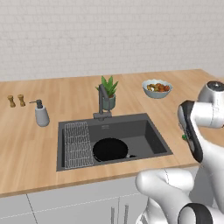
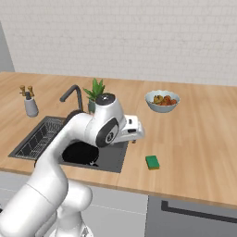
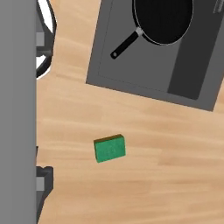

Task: Pick the pan and sponge and place them into the sink. Then turn on the water.

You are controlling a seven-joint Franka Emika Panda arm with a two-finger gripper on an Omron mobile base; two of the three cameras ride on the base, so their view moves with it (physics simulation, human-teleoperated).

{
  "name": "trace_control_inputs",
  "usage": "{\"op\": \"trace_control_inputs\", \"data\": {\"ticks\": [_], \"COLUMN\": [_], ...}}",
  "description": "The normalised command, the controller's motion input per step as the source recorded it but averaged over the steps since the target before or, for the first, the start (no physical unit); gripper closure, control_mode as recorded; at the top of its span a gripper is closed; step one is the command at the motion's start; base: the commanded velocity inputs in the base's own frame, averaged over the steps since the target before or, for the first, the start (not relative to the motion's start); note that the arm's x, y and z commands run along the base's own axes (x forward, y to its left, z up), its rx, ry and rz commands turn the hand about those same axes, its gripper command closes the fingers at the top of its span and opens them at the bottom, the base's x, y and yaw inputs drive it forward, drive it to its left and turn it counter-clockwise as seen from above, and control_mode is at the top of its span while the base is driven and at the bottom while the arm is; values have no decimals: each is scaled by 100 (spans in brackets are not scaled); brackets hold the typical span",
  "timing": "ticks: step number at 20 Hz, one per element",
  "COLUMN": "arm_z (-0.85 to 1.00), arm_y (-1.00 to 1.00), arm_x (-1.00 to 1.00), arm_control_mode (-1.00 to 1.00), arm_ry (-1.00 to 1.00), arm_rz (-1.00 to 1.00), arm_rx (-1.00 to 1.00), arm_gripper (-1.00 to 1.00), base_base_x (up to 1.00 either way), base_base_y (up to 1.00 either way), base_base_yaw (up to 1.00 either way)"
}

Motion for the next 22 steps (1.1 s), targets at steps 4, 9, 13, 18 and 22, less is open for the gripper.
{"op": "trace_control_inputs", "data": {"ticks": [4, 9, 13, 18, 22], "arm_z": [-34, -38, -42, -45, -34], "arm_y": [-54, -52, -21, 0, -6], "arm_x": [2, 5, 13, 27, 33], "arm_control_mode": [-100, -100, -100, -100, -100], "arm_ry": [7, 11, 10, 9, 2], "arm_rz": [0, 0, 0, 0, 0], "arm_rx": [9, 6, 1, 0, 0], "arm_gripper": [-100, -100, -100, -100, -100], "base_base_x": [0, 0, 0, 0, 0], "base_base_y": [0, 0, 0, 0, 0], "base_base_yaw": [0, 0, 0, 0, 0]}}
